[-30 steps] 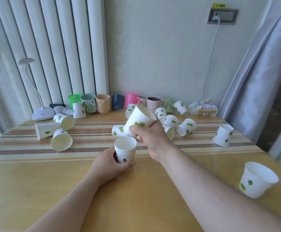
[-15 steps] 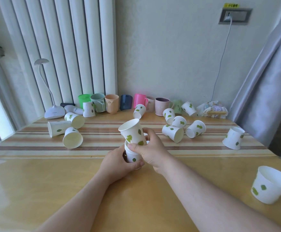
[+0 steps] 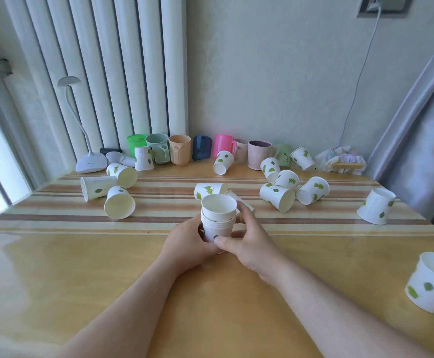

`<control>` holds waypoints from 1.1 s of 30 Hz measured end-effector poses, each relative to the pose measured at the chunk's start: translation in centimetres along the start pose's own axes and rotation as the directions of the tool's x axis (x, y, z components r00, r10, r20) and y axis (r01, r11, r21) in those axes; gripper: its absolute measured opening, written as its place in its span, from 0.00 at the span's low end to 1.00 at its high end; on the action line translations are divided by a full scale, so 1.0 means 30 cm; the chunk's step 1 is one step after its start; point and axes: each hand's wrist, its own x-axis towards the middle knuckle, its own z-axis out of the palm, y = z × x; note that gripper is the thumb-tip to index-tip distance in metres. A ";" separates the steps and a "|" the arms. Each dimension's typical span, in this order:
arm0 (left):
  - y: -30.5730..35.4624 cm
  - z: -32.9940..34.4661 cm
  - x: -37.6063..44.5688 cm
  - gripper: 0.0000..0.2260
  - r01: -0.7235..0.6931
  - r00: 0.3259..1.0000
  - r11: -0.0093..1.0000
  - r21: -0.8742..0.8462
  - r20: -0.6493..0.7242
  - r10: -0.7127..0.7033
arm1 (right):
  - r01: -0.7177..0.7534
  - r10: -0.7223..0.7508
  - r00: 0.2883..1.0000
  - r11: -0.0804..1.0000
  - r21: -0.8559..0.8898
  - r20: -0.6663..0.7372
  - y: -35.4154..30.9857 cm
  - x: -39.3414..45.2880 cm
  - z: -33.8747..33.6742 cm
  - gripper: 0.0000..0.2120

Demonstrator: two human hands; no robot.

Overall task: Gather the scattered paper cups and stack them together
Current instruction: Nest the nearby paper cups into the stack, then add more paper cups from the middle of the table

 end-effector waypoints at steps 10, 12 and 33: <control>0.047 -0.002 0.000 0.19 0.074 0.995 0.996 0.044 0.065 -0.077 | -0.109 0.031 0.986 0.867 -0.486 -0.166 0.140 -0.299 -0.410 0.33; 0.118 0.016 -0.001 0.21 0.079 0.988 0.995 0.055 0.128 -0.086 | -0.129 0.015 0.971 0.871 -0.474 -0.238 0.142 -0.362 -0.484 0.32; 0.545 0.476 -0.153 0.23 -0.097 0.969 0.994 -0.042 0.223 0.104 | -0.309 0.118 0.728 0.936 -0.170 -0.676 0.146 -0.577 -0.822 0.25</control>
